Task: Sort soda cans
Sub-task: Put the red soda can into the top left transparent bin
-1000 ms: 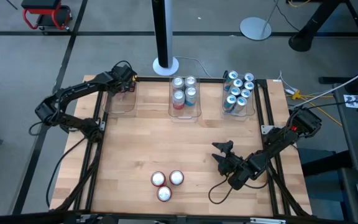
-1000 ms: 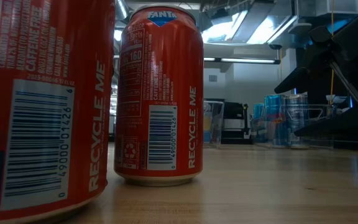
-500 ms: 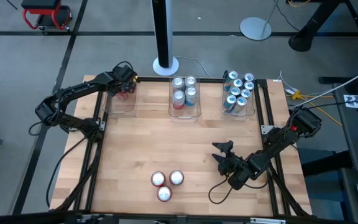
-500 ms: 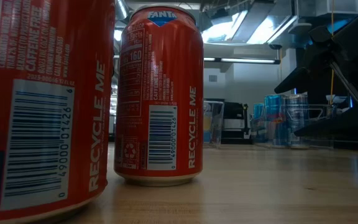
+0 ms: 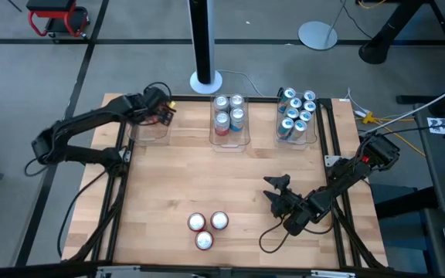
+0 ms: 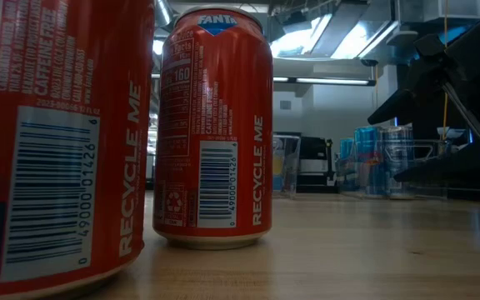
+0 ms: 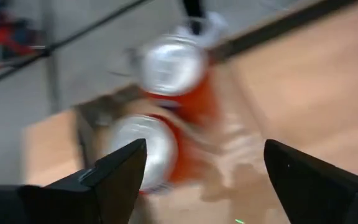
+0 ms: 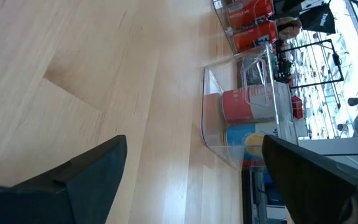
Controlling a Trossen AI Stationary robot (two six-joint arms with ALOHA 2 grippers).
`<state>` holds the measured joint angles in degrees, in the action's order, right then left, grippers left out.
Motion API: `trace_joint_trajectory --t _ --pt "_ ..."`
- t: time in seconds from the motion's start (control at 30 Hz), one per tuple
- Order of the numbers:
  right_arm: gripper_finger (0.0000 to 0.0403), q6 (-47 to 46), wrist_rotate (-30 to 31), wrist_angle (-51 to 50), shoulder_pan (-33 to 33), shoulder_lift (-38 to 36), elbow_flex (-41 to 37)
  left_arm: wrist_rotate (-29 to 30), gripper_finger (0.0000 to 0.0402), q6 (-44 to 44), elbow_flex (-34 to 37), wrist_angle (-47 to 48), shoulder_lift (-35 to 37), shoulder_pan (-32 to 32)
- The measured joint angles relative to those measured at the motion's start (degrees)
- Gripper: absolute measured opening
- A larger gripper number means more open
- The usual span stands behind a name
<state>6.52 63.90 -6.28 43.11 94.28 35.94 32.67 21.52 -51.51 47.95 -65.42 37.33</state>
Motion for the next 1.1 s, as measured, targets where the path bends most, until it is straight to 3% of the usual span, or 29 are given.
trace_joint_trajectory --t 0.23,0.57,0.83,1.1 --pt "0.0374 -0.1 0.0 0.2 0.0 0.0 0.0 -9.7 0.0264 1.9 2.3 0.4 -0.6 -4.8" --pt "0.0374 -0.1 0.0 0.2 0.0 0.0 0.0 -7.3 0.0203 3.2 10.0 -5.1 -1.1 -2.7" --pt "0.0374 -0.2 0.0 0.2 0.0 0.0 0.0 -2.3 0.0189 1.6 12.8 -8.3 -1.1 1.6" --pt "0.0374 -0.1 0.0 0.2 0.0 0.0 0.0 -1.7 0.0188 -1.3 15.0 -12.5 -1.1 5.9"
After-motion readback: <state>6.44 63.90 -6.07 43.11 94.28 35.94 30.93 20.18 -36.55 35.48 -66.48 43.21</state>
